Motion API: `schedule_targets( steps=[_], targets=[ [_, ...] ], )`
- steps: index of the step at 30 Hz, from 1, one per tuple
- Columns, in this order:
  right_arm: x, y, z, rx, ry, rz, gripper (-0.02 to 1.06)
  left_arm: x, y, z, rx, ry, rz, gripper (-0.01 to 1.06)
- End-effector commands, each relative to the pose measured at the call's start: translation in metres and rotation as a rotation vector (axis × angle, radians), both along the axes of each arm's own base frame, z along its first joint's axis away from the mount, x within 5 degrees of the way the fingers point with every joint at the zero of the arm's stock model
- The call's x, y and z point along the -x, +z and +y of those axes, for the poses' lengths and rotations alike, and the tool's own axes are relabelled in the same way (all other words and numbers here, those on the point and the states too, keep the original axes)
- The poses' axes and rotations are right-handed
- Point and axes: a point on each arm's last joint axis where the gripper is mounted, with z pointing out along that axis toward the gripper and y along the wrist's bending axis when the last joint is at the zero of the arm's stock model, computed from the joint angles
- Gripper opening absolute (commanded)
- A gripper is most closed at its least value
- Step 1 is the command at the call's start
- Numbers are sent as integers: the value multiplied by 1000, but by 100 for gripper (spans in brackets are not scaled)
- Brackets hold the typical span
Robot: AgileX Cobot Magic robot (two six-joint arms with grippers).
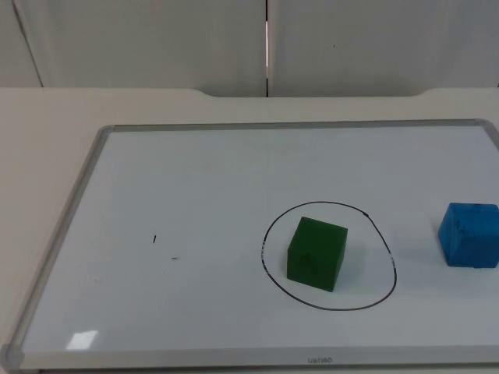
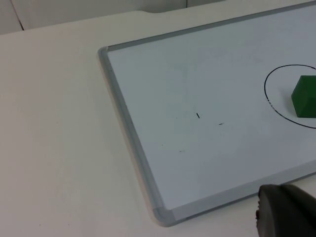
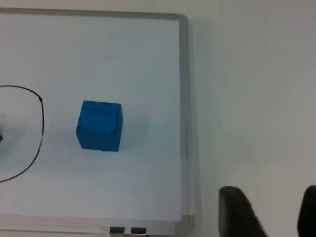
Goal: Push the two cubes into the marked area.
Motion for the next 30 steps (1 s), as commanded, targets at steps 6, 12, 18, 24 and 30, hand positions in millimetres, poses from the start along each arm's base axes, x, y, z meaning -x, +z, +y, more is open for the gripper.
schedule_targets(
  steps=[6,12,18,24,30],
  targets=[
    [-50,-14,5,-27,-18,101,2,-1,-1,0,6,8,-9,0],
    [-92,-36,10,-80,-45,161,2,-1,-1,0,6,8,-9,0],
    [-130,-72,15,-108,-56,241,2,-1,-1,0,6,8,-9,0],
    [-158,-94,18,-108,-52,299,2,-1,-1,0,6,8,-9,0],
    [-190,-106,21,-102,-53,345,2,-1,-1,0,6,8,-9,0]
  ],
)
